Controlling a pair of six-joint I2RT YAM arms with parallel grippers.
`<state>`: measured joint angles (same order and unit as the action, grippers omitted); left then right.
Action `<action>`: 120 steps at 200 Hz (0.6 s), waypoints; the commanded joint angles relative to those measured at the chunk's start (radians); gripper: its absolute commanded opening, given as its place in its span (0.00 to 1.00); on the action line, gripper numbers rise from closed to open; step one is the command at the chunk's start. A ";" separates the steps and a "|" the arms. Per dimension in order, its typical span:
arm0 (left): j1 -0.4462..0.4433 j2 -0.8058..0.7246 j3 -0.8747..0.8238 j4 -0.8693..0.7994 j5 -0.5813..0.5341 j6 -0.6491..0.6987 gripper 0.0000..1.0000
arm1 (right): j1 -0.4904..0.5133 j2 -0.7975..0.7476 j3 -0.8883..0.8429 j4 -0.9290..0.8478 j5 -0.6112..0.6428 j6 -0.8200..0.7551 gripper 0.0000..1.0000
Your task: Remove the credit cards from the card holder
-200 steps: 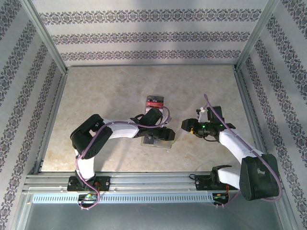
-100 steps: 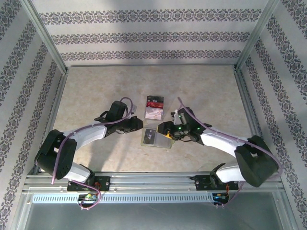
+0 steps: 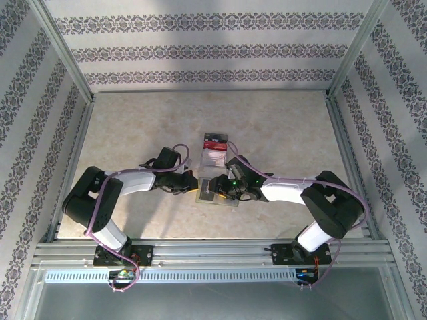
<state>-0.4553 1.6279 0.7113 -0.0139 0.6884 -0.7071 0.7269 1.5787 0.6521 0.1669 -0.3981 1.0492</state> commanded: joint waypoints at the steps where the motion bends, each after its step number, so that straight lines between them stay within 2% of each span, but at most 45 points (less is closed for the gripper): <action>1: -0.015 0.010 0.037 0.032 0.014 0.028 0.00 | 0.014 0.007 0.014 0.002 0.047 0.008 0.44; 120: -0.029 0.079 0.033 0.057 -0.024 0.028 0.00 | 0.014 0.053 -0.003 0.057 0.004 -0.008 0.41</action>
<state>-0.4713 1.6913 0.7444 0.0154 0.6765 -0.7036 0.7311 1.6054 0.6521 0.1791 -0.3786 1.0485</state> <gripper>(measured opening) 0.056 0.421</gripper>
